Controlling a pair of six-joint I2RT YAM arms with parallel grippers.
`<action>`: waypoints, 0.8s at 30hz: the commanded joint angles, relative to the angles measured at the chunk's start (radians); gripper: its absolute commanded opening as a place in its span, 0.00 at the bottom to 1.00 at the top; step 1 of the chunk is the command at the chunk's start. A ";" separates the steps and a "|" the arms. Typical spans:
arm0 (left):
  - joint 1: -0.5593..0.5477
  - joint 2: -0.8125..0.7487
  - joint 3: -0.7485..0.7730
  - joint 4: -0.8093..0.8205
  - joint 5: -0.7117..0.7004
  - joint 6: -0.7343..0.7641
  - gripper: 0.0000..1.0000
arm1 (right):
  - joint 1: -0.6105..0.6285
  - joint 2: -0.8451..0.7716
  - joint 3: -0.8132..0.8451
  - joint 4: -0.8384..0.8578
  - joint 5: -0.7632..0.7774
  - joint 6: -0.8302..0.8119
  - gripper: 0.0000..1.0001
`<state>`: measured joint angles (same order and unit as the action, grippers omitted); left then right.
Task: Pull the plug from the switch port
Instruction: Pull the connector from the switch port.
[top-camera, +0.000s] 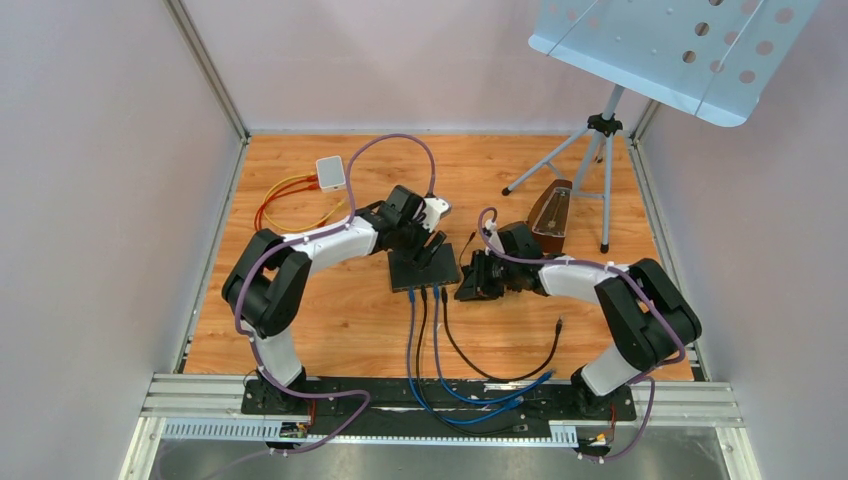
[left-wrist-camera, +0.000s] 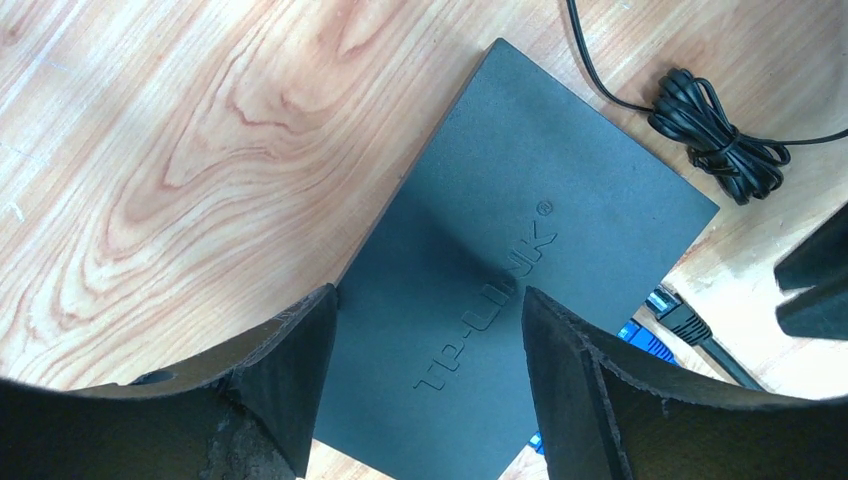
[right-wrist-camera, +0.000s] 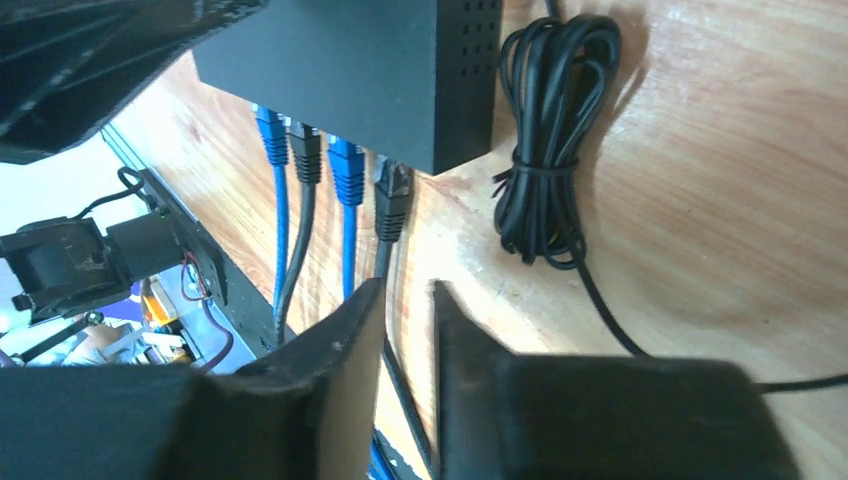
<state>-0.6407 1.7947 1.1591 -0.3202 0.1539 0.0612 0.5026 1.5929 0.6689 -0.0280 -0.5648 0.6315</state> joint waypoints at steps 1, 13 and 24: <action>-0.001 -0.002 -0.045 -0.043 -0.013 -0.051 0.77 | 0.011 -0.074 0.028 -0.035 -0.003 -0.054 0.31; 0.026 -0.305 -0.173 0.128 -0.169 -0.216 0.88 | 0.242 -0.113 0.045 -0.107 0.377 0.015 0.44; 0.162 -0.619 -0.308 0.164 -0.320 -0.337 0.98 | 0.426 -0.075 0.143 -0.350 0.648 -0.041 0.42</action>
<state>-0.5175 1.2343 0.8783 -0.1894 -0.1158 -0.2089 0.8570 1.4990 0.7494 -0.2703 -0.0742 0.6209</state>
